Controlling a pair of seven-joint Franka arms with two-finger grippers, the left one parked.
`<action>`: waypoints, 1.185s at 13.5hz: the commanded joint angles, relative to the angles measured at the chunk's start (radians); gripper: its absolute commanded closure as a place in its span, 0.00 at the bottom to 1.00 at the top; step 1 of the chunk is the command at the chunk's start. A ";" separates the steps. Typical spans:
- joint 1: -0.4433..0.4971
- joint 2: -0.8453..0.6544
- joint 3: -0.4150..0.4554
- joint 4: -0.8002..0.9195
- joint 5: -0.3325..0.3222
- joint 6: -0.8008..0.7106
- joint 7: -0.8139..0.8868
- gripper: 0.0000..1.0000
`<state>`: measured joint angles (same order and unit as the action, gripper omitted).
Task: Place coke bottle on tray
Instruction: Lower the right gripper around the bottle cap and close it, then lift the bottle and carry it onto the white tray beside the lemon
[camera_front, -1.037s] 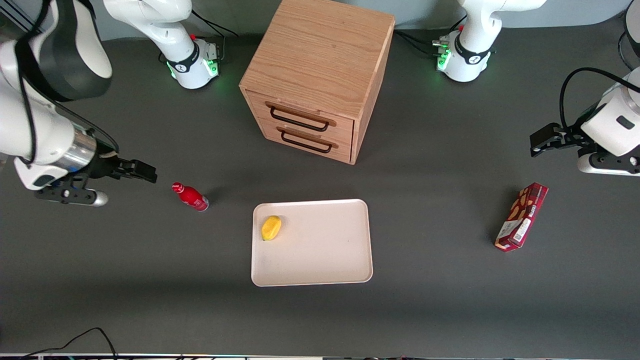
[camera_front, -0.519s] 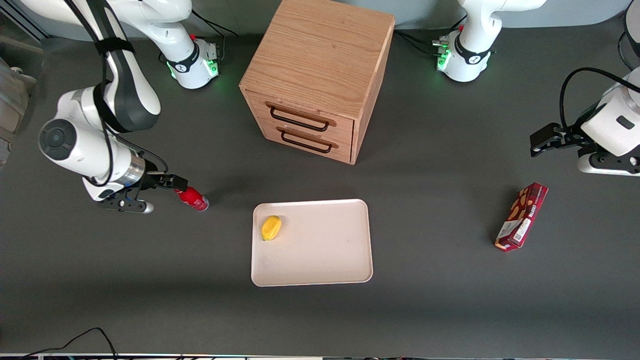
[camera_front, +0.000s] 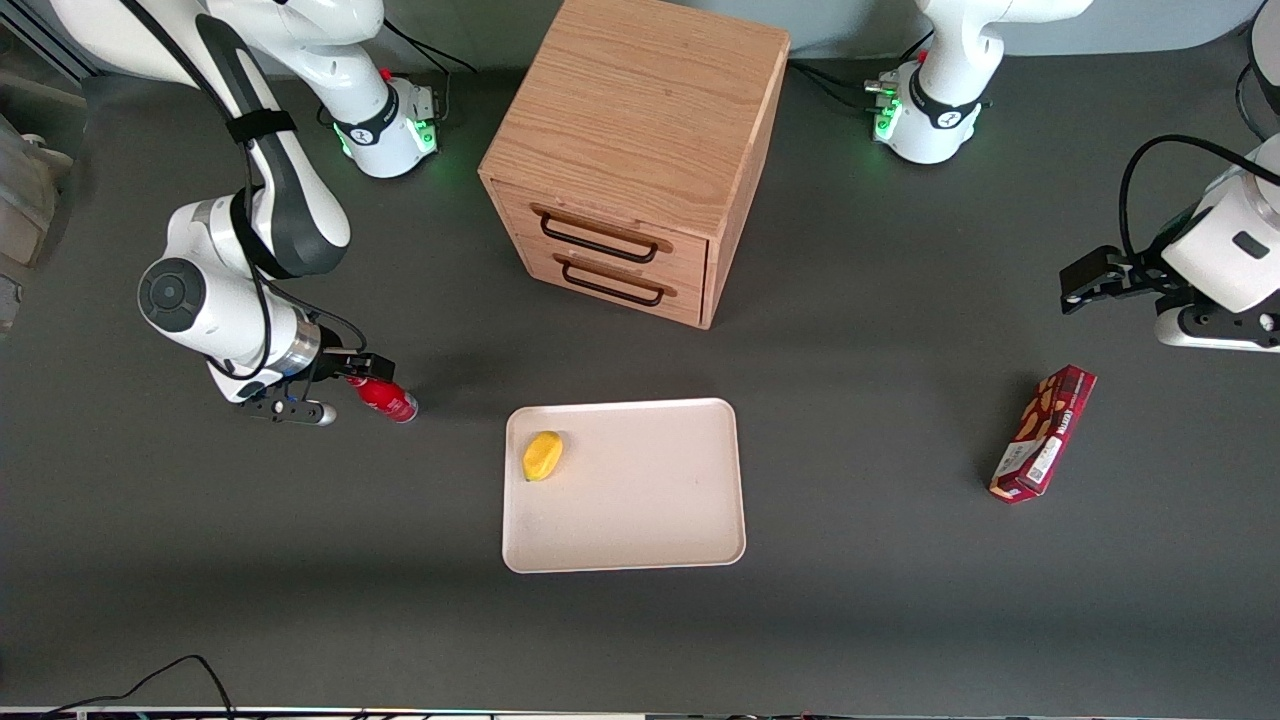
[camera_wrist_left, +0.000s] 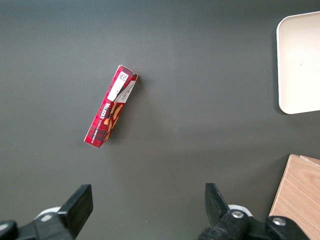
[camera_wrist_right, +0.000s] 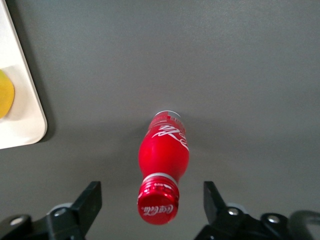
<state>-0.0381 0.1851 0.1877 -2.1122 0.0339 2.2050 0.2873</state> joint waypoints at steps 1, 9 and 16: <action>-0.002 -0.007 0.007 -0.006 0.020 0.016 -0.020 1.00; 0.001 -0.027 0.048 0.298 0.004 -0.194 0.012 1.00; 0.162 0.261 0.064 0.720 -0.011 -0.205 0.144 1.00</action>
<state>0.0730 0.2762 0.2577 -1.5648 0.0365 2.0230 0.3758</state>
